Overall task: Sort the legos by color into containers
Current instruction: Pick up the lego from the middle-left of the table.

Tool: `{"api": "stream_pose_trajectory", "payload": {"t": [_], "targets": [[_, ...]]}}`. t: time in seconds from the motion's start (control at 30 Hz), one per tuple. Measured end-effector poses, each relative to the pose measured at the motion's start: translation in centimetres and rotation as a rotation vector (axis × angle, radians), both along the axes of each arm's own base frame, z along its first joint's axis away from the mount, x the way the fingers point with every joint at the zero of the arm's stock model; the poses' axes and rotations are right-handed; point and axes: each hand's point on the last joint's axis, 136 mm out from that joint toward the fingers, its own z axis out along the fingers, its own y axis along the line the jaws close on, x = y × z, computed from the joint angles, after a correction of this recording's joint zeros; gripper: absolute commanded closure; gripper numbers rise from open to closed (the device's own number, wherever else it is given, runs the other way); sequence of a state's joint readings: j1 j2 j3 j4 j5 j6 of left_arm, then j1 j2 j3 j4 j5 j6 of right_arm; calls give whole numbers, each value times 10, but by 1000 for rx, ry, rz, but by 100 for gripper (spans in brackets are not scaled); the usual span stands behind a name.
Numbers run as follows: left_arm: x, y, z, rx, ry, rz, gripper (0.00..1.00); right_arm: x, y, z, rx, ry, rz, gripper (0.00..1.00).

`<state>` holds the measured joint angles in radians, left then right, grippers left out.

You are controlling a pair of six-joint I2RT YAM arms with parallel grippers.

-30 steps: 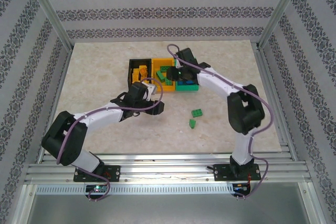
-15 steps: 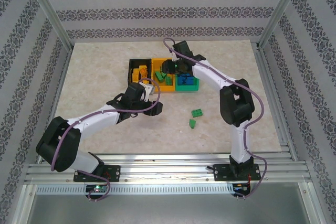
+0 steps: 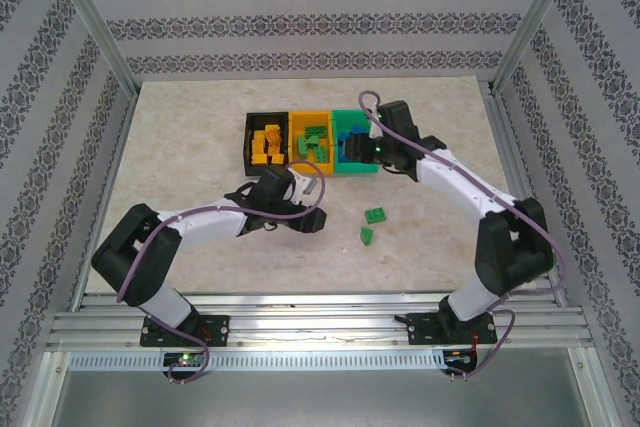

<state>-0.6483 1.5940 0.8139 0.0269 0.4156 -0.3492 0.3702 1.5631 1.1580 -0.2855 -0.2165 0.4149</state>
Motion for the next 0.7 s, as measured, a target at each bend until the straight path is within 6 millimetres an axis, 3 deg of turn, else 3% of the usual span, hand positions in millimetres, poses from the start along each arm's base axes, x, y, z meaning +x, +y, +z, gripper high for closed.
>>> {"api": "stream_pose_trajectory", "payload": {"t": [0.23,0.37,0.5,0.7], "targets": [[-25,-50,2,-48,-14,-143,31,-34,-62,-38,-31,57,-121,53],[-25,-67,-1,-52,-7,-172,31,-46,-87,-58,-36,88,-180,53],[-24,-84,-1,-52,-12,-195,30,-51,-102,-71,-38,106,-215,53],[-28,-110,-3,-25,-9,-230,30,-52,-100,-74,-21,94,-207,53]]}}
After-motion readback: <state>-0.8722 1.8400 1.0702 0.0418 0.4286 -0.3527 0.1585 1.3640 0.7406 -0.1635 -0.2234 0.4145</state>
